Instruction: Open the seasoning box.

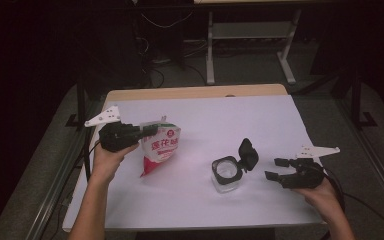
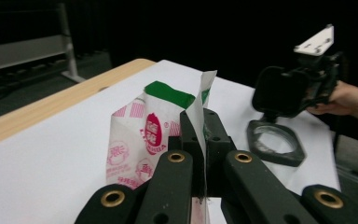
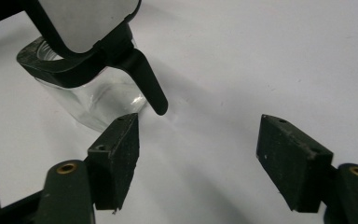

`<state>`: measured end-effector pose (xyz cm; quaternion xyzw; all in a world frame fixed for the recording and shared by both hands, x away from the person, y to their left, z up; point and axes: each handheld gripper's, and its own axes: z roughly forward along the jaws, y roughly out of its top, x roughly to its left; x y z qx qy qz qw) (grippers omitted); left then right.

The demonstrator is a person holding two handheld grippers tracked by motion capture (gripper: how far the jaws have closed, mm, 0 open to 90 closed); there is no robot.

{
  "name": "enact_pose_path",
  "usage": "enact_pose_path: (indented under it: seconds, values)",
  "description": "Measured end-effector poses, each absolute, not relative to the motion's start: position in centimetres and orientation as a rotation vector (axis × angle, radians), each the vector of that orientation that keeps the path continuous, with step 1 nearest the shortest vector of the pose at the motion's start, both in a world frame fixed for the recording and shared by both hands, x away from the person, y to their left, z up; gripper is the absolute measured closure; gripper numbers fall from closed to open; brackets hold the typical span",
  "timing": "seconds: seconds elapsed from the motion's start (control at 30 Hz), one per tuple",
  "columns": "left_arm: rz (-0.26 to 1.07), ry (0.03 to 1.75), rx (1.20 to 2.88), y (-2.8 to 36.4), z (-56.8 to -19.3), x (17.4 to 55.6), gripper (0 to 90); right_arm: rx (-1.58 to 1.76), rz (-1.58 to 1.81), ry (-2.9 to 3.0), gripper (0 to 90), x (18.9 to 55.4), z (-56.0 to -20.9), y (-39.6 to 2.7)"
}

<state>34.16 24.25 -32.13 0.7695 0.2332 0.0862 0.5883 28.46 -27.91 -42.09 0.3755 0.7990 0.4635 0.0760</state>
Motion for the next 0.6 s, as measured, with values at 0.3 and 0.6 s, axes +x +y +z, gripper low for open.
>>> enact_pose_path:
  seconds: [0.3, 0.6]
  values:
    - [0.173, 0.524, 1.78, 24.0, -31.4, 33.8, 90.0, 1.1, 1.418, 2.377, 49.4, 27.5, -41.2, -28.2]
    - [0.169, 0.502, 1.793, 23.4, -30.6, 33.4, 90.0, 1.073, 1.389, 2.416, 89.8, 26.2, -40.3, -27.6]
